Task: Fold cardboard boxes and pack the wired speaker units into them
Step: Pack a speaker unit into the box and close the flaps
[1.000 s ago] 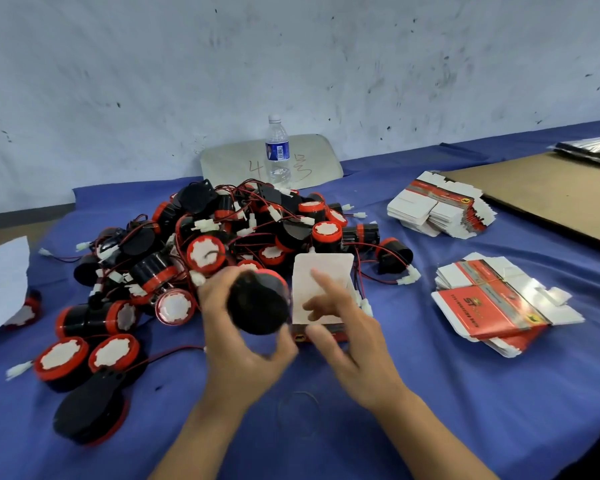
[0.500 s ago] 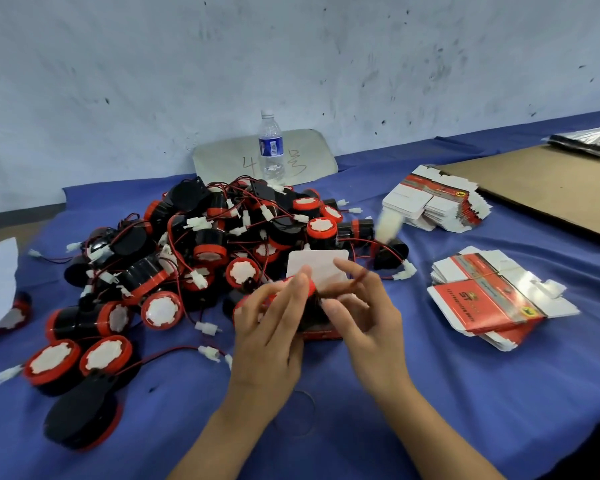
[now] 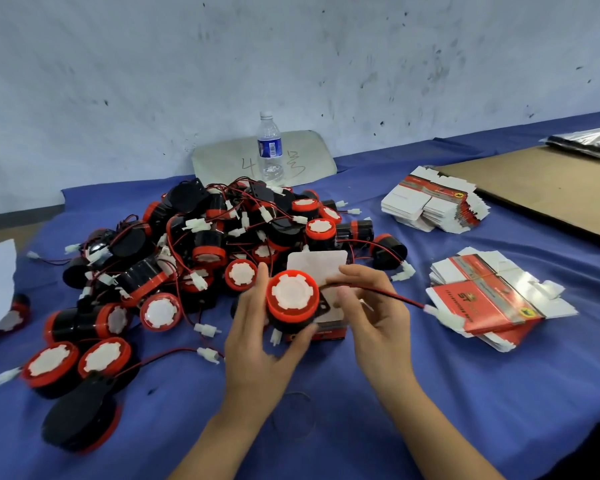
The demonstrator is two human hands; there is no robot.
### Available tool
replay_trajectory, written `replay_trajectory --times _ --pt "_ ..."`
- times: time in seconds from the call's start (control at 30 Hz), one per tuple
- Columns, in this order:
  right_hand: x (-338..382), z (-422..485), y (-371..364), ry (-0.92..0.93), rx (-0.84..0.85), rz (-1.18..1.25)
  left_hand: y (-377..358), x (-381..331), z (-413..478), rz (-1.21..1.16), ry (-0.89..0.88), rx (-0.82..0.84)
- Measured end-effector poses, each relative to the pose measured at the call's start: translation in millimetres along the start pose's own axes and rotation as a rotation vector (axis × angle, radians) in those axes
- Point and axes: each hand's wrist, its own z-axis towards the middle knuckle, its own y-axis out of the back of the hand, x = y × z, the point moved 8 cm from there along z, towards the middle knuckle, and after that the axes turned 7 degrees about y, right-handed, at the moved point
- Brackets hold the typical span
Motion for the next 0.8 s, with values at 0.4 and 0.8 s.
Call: replay_trajectory --times 0.4,0.8 --pt "18.0 -12.0 -16.9 0.285 0.141 -0.219 -0.1 -17.6 -3.4 0.130 -0.240 -0.005" --pt "2.6 -6.6 -11.0 0.127 0.084 -0.358 -33.3 41.5 -1.0 0.095 0.238 0.268"
